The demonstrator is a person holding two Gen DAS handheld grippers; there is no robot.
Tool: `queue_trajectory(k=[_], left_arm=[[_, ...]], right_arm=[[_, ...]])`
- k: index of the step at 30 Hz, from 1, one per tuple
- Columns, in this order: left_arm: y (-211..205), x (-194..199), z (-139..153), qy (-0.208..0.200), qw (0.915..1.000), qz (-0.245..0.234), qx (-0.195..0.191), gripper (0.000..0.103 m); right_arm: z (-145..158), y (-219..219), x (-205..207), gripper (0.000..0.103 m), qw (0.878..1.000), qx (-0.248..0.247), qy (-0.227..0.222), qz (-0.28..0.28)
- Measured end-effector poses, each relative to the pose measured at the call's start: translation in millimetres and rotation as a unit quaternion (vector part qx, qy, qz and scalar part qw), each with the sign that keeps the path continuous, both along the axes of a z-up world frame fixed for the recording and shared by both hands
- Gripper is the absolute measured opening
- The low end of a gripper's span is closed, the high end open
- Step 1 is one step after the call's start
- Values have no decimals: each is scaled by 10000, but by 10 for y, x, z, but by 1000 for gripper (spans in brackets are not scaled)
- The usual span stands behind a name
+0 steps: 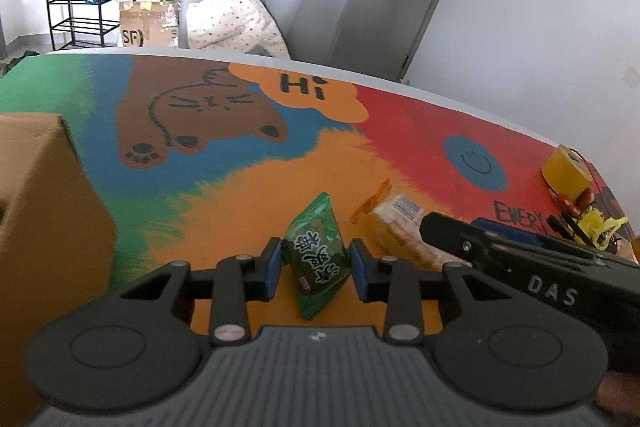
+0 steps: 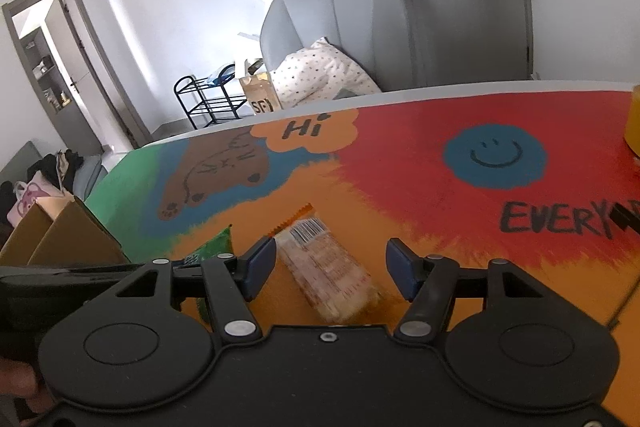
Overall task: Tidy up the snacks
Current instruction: 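Grasp the green snack bag with the left gripper while the right grasps the wrapped pastry, then carry the green snack bag and wrapped pastry over the cardboard box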
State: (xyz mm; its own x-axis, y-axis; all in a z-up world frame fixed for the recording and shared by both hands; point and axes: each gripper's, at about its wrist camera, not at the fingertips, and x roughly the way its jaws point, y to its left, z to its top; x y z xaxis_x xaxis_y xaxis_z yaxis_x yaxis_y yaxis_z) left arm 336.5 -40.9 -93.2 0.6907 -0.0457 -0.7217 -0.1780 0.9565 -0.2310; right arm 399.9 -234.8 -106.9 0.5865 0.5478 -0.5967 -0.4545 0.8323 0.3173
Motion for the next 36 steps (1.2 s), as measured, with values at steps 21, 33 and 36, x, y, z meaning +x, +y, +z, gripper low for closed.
queue_trajectory(k=[21,33,36], left_arm=[[35,-337,39,-35,9999,-142,-62,35],[-24,-661,318,-323,9990,-314,-3,35],[-13,-747,388,-397,9987,-327,15,35]], right_arm=[[-51,55,-441,33,9990,-434,-55,11],[184,-132,-836,33,9992,-214,-192,-284],[279,-161,-919,33,9995,-3,-197,-257]])
